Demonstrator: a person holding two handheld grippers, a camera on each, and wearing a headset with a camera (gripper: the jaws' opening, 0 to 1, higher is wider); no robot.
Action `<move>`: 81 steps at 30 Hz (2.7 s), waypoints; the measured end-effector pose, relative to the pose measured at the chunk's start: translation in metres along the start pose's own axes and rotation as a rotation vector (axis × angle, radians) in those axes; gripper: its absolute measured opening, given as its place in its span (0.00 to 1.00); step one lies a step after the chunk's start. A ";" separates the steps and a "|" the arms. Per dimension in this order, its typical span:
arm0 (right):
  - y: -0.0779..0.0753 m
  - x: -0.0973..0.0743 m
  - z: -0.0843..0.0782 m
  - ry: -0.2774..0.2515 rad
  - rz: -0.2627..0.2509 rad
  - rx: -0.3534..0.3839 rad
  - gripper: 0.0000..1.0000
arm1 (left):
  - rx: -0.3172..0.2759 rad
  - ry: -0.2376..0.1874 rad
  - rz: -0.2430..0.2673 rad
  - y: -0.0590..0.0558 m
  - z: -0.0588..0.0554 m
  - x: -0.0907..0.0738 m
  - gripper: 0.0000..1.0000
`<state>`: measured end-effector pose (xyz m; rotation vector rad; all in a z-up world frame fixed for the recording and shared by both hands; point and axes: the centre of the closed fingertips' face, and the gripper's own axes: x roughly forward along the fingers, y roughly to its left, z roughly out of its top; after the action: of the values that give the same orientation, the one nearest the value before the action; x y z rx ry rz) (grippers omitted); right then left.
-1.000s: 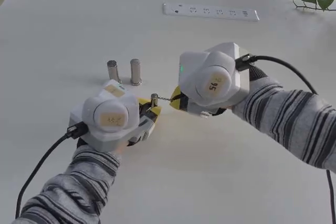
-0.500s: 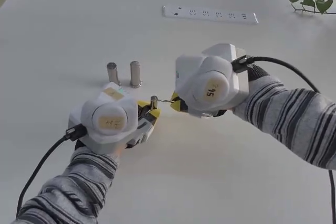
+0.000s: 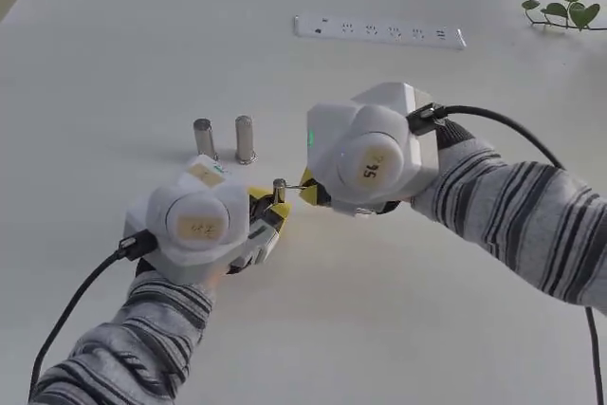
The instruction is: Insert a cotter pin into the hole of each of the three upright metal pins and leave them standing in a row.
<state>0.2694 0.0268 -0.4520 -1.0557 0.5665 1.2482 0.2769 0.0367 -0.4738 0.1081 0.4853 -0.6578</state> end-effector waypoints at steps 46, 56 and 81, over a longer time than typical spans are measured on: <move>0.001 -0.008 0.010 -0.101 0.008 0.153 0.00 | -0.036 0.004 0.042 0.000 -0.001 0.003 0.05; -0.002 -0.009 0.010 -0.110 -0.010 0.194 0.00 | -0.037 0.004 0.035 0.000 -0.001 0.004 0.05; -0.016 -0.028 -0.014 -0.251 -0.128 0.661 0.27 | 0.018 0.021 0.036 0.042 0.000 -0.018 0.05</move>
<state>0.2797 0.0020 -0.4297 -0.3679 0.6426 0.9568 0.2901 0.0794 -0.4677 0.1402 0.4967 -0.6263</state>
